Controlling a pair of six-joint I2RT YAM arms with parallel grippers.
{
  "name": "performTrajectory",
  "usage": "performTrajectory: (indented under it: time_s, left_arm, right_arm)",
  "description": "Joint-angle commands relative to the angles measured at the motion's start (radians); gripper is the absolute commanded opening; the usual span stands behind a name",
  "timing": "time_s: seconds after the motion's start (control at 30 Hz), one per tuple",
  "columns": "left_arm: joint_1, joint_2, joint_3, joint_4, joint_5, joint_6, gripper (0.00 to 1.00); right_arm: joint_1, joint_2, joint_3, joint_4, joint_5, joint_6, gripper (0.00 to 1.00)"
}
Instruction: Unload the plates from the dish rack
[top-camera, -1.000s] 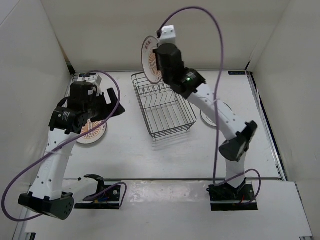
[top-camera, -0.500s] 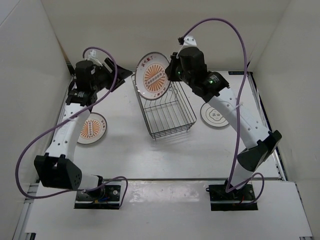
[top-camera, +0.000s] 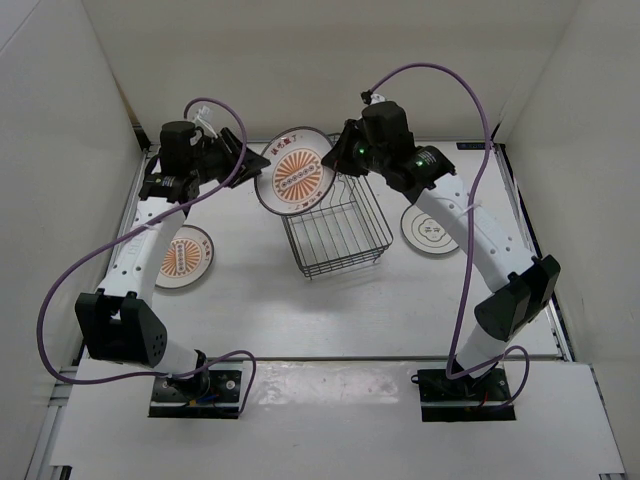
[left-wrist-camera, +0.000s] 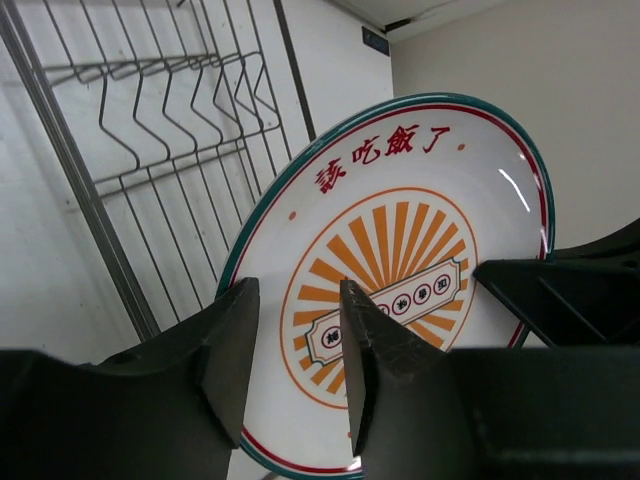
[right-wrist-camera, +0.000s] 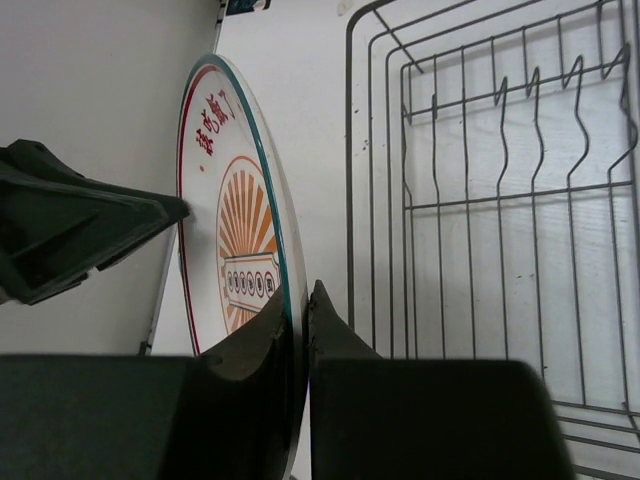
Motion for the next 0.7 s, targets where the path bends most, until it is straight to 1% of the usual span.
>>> performTrajectory:
  time_s: [0.0,0.03,0.07,0.2,0.3,0.33,0.43,0.53,0.67]
  left_arm:
    - [-0.005,-0.045,-0.003,-0.098,0.012,0.077,0.46]
    - [-0.005,-0.046,-0.003,-0.132,-0.005,0.077,0.41]
    - [-0.003,-0.043,-0.005,-0.140,-0.006,0.075,0.40]
    - [-0.006,-0.061,-0.029,-0.187,-0.025,0.101,0.40]
    - [-0.005,-0.081,-0.026,-0.207,-0.043,0.134,0.51]
    - [-0.005,-0.088,-0.023,-0.207,-0.046,0.134,0.57]
    - [-0.005,-0.082,0.024,-0.172,-0.029,0.135,0.65]
    - [-0.005,-0.060,0.078,-0.174,-0.023,0.141,0.67]
    - [-0.003,-0.049,0.089,-0.184,-0.028,0.163,0.67]
  right_arm:
    - [-0.006,-0.021,-0.003,0.124,-0.077,0.085,0.00]
    - [-0.009,-0.019,-0.005,0.126,-0.083,0.091,0.00]
    - [-0.009,-0.018,-0.006,0.126,-0.082,0.093,0.00]
    - [-0.021,-0.025,-0.031,0.147,-0.092,0.106,0.00]
    - [-0.030,-0.044,-0.039,0.147,-0.094,0.108,0.00]
    - [-0.033,-0.050,-0.048,0.144,-0.092,0.102,0.00]
    - [-0.061,-0.077,-0.071,0.124,-0.071,0.093,0.00]
    - [-0.076,-0.097,-0.092,0.123,-0.075,0.094,0.00]
    - [-0.096,-0.093,-0.080,0.126,-0.129,0.109,0.00]
